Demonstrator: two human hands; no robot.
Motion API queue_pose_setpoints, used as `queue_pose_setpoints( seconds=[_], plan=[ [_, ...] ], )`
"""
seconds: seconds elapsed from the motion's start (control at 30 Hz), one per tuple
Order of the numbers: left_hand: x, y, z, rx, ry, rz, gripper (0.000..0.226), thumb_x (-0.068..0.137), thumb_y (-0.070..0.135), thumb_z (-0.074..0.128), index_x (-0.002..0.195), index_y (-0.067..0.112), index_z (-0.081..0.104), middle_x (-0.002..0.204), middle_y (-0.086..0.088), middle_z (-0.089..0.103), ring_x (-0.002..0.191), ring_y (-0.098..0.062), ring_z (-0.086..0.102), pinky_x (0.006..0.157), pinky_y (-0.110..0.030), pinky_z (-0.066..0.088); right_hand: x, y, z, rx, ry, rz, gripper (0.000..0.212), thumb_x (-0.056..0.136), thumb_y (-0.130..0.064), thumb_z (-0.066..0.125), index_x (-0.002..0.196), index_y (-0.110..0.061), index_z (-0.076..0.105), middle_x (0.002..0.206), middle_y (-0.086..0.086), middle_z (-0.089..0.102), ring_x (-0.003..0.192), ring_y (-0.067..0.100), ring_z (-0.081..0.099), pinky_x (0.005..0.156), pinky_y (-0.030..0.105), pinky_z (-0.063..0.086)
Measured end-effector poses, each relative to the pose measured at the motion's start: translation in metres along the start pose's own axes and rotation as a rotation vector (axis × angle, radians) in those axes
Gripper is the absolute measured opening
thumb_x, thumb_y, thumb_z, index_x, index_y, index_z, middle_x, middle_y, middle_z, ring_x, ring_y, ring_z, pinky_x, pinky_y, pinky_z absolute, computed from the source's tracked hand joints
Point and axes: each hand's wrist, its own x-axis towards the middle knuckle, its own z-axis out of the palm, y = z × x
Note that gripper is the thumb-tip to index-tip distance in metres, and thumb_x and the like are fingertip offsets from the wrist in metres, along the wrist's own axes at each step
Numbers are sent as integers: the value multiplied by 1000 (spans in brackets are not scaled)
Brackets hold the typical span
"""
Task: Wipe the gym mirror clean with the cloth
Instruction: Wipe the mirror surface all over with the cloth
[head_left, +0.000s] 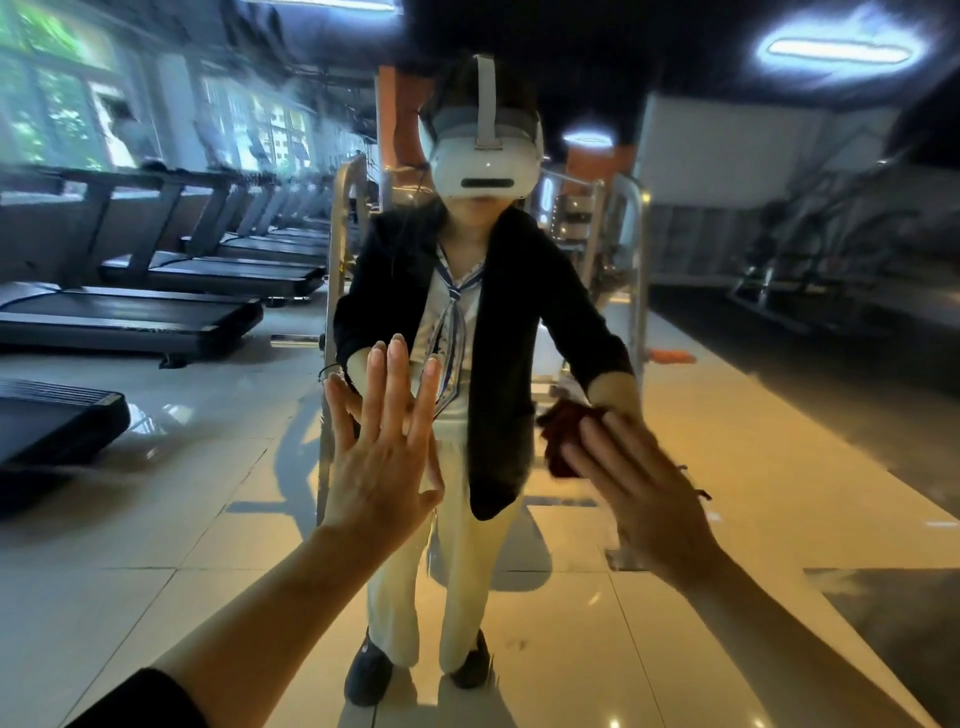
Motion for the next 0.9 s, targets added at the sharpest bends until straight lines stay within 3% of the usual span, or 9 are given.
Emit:
queue_pose_setpoints(
  seconds=[0.13,0.37,0.47,0.53,0.6,0.67,0.77,0.83,0.9],
  plan=[
    [-1,6,-2,-26,-17,-25,157,47,55,95,159,14,-8,165,-20,-12,152,-41,-9,117,-69,1,42,8,-14,122,299,614,66,86,19,60,147,1,43,159,20,27,149,42,22,123,49,25],
    [-2,9,-8,-91,65,-38,150,47,50,96,160,12,5,165,-22,-3,153,-40,-4,118,-66,-4,12,-30,5,131,-16,78,54,100,6,32,149,-15,37,156,9,35,151,31,22,109,54,44],
    [4,11,-16,-189,215,-53,126,59,46,93,158,10,22,163,-19,13,151,-37,8,120,-56,-13,66,4,-20,165,246,419,50,100,-1,51,149,-8,41,160,16,27,151,37,22,116,53,37],
    [14,13,-23,-224,284,-30,110,71,49,82,156,9,26,161,-16,16,150,-35,11,121,-50,-15,112,22,-35,211,452,680,43,110,-24,39,145,-1,48,157,25,32,148,39,25,123,42,27],
    [21,18,-28,-273,337,-6,94,81,52,63,155,8,27,160,-15,18,148,-35,16,123,-51,-6,138,16,-35,213,534,723,41,108,-20,43,143,0,51,155,25,36,146,39,29,122,35,26],
    [22,24,-32,-391,347,-13,82,85,42,60,153,10,28,155,-13,27,141,-33,29,118,-50,24,130,-12,-22,227,396,569,53,97,2,60,147,-6,46,160,18,31,149,38,26,118,46,36],
    [12,31,-37,-689,320,-56,40,91,15,64,130,14,52,125,3,53,107,-4,55,84,-21,54,96,-62,-13,491,114,319,61,91,7,54,148,-13,45,163,6,28,152,27,24,115,49,39],
    [4,35,-45,-918,201,-136,20,95,12,65,115,15,63,104,13,64,90,2,65,74,-18,57,88,-88,-26,759,147,491,52,92,3,55,140,-17,54,155,3,43,147,14,35,119,37,35],
    [-5,43,-59,-1199,29,-278,28,90,27,68,115,15,65,100,13,69,89,3,68,75,-17,57,93,-102,-53,1050,188,876,52,94,3,59,136,-27,55,146,-2,54,138,6,45,115,34,41]
  ],
)
